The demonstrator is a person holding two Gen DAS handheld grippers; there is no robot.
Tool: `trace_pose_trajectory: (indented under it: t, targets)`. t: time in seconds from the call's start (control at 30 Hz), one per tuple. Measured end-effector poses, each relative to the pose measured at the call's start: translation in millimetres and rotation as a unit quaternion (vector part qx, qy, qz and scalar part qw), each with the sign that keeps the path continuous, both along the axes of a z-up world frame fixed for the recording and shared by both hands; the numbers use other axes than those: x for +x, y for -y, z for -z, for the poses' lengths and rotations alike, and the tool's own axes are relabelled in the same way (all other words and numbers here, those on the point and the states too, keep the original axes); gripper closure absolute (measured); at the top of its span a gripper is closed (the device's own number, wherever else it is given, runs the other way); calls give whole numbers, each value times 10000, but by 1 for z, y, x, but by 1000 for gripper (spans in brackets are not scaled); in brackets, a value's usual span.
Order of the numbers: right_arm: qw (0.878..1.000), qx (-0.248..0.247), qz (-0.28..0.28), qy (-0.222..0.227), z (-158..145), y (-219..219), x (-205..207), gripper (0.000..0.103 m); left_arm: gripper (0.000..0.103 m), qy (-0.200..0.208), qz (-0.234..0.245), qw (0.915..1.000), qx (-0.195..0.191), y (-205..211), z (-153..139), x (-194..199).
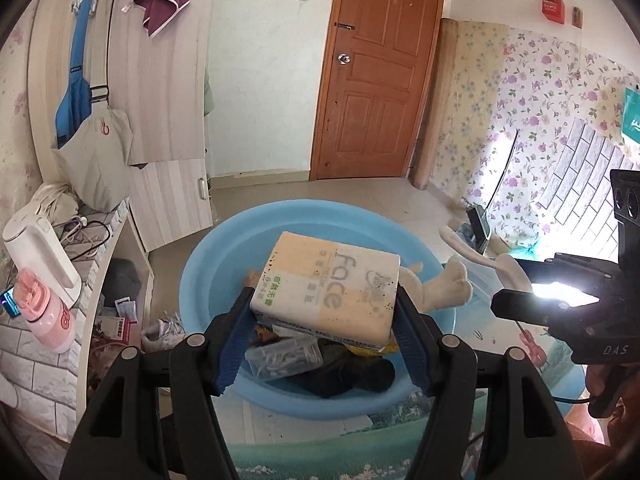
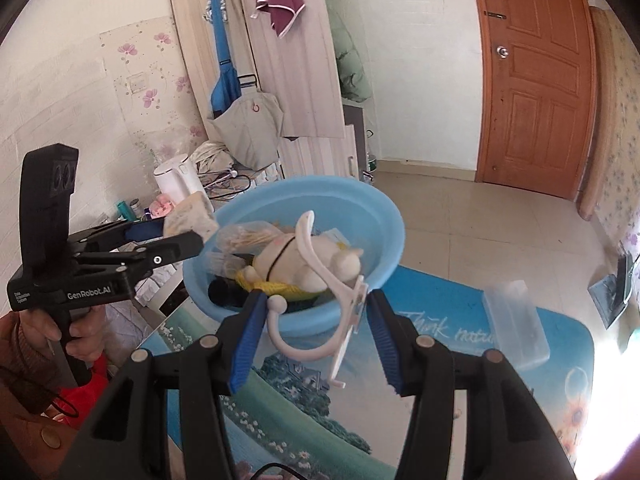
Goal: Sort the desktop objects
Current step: 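Open the left gripper over the basin to drop the tissue pack while the right gripper releases the hook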
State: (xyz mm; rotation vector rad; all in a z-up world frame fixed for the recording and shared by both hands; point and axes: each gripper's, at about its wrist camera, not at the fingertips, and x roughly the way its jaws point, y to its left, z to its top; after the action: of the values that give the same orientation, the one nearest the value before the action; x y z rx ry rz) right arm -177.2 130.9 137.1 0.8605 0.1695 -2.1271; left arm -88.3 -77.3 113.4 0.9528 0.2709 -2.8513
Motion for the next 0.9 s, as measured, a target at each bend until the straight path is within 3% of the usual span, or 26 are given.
trace_pose_trajectory:
  t: [0.3,0.43,0.63,0.9]
  targets:
    - [9997,93,-186,87,1,38,-32,52,36,264,26,9995,190,24,20,-43]
    - [9998,79,-101,130,3,54,-50,52,24,424,-163,9989,60,31,29,-53]
    - [9992,2,-79,381,13,75,-73,52,21,405,-219,9989,-11,36,32,-46]
    - [9988,135,-321,354,19,86,-60,51,20,419,-279,9987,84,36,33,-30]
